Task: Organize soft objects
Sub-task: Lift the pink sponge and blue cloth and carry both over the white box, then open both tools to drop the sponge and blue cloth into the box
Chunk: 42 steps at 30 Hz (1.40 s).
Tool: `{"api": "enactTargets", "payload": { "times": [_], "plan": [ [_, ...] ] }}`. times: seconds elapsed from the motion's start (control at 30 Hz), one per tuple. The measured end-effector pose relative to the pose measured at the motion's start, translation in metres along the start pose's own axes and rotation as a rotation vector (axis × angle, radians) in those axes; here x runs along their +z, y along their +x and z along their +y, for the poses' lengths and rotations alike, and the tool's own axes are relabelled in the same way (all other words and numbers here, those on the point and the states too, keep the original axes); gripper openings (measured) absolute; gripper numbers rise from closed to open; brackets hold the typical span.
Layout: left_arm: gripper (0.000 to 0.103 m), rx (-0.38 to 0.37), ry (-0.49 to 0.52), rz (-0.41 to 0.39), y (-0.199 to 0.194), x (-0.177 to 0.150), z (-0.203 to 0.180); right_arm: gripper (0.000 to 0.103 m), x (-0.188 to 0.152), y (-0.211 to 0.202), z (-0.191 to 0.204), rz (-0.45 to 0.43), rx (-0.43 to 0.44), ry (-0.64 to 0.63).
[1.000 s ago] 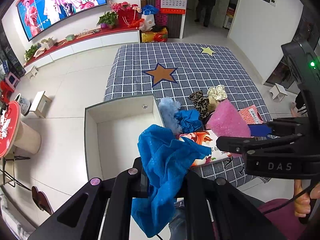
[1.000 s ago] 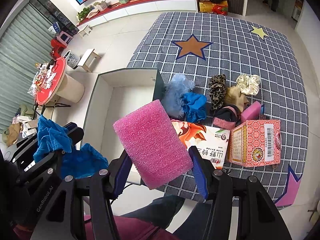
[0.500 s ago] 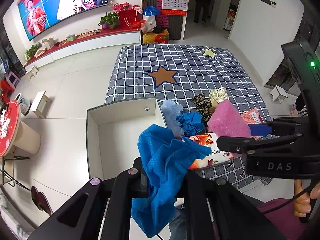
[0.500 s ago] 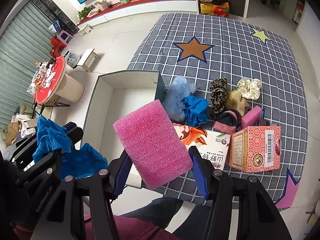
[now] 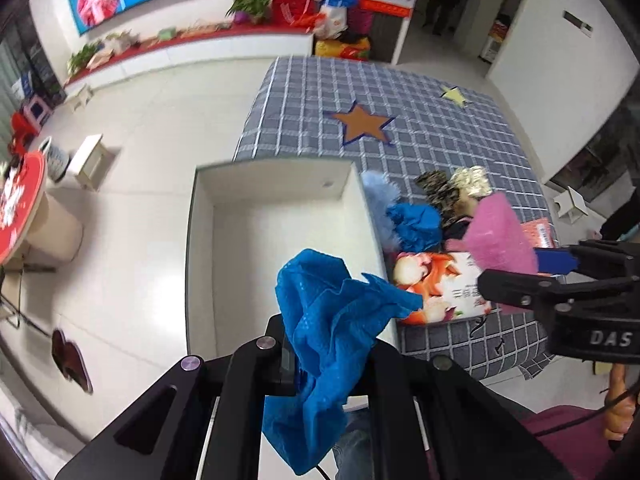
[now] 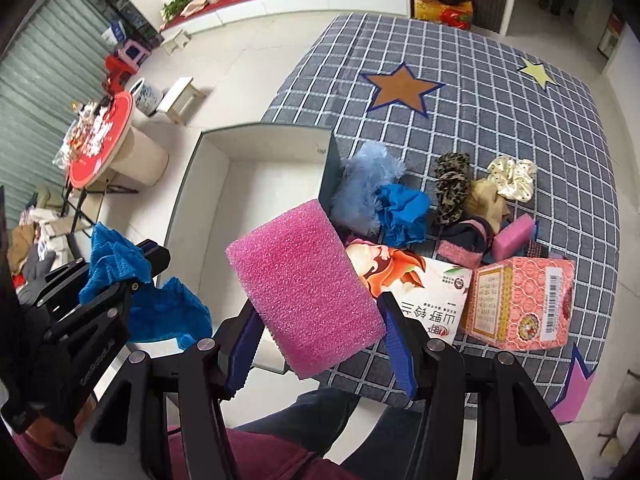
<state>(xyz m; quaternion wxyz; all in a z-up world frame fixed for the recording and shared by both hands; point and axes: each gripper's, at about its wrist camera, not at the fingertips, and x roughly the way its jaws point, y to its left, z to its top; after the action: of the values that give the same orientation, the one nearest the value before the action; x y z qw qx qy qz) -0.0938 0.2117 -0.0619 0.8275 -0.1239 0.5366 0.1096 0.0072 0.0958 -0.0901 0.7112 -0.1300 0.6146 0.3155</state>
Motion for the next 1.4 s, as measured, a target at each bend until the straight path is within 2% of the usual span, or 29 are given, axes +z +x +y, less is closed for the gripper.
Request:
{"api": "enactTargets", "payload": {
  "times": [0.23, 0.43, 0.5, 0.53, 0.57, 0.6, 0.63, 0.67, 0.7, 0.73, 0.83, 0.87, 0.97, 1.07, 1.13, 1.3, 1.4],
  "plan": [
    [0.011, 0.036, -0.058, 0.064, 0.027, -0.006, 0.020, 0.057, 0.019, 0.024, 0.027, 0.053, 0.018, -0.091],
    [0.011, 0.046, -0.087, 0.083, 0.044, -0.006, 0.029, 0.057, 0.045, 0.047, 0.051, 0.090, 0.021, -0.160],
    [0.015, 0.049, -0.086, 0.077, 0.046, -0.007, 0.030, 0.057, 0.052, 0.053, 0.057, 0.103, 0.021, -0.178],
    [0.019, 0.058, -0.075, 0.070, 0.047, -0.007, 0.029, 0.057, 0.055, 0.057, 0.059, 0.114, 0.025, -0.188],
    [0.036, 0.080, -0.057, 0.063, 0.047, -0.009, 0.027, 0.059, 0.056, 0.058, 0.061, 0.120, 0.031, -0.195],
    [0.061, 0.094, -0.045, 0.057, 0.047, -0.010, 0.025, 0.060, 0.057, 0.060, 0.062, 0.125, 0.036, -0.201],
    [0.073, 0.097, -0.040, 0.042, 0.045, -0.012, 0.024, 0.063, 0.058, 0.061, 0.062, 0.132, 0.043, -0.203],
    [0.086, 0.086, -0.047, 0.017, 0.042, -0.014, 0.025, 0.079, 0.058, 0.062, 0.062, 0.139, 0.054, -0.200],
    [0.088, 0.072, -0.060, -0.011, 0.039, -0.014, 0.026, 0.096, 0.058, 0.062, 0.061, 0.145, 0.071, -0.193],
    [0.088, 0.054, -0.073, -0.034, 0.035, -0.015, 0.028, 0.100, 0.058, 0.062, 0.059, 0.143, 0.087, -0.184],
    [0.092, 0.006, -0.117, -0.063, 0.030, -0.014, 0.032, 0.100, 0.061, 0.060, 0.052, 0.146, 0.108, -0.167],
    [0.102, -0.008, -0.133, -0.075, 0.028, -0.013, 0.034, 0.100, 0.062, 0.059, 0.051, 0.155, 0.113, -0.160],
    [0.103, -0.047, -0.180, -0.132, 0.017, -0.005, 0.038, 0.102, 0.067, 0.056, 0.039, 0.177, 0.157, -0.107],
    [0.103, -0.114, -0.211, -0.154, 0.012, 0.006, 0.040, 0.102, 0.071, 0.051, 0.025, 0.186, 0.240, -0.030],
    [0.103, -0.126, -0.220, -0.159, 0.010, 0.013, 0.037, 0.102, 0.076, 0.045, 0.013, 0.184, 0.266, 0.011],
    [0.103, -0.142, -0.214, -0.167, 0.005, 0.023, 0.025, 0.102, 0.085, 0.019, -0.016, 0.123, 0.226, 0.037],
    [0.103, -0.125, -0.189, -0.150, 0.004, 0.029, 0.014, 0.102, 0.091, 0.006, -0.045, 0.094, 0.190, 0.072]
  ]
}}
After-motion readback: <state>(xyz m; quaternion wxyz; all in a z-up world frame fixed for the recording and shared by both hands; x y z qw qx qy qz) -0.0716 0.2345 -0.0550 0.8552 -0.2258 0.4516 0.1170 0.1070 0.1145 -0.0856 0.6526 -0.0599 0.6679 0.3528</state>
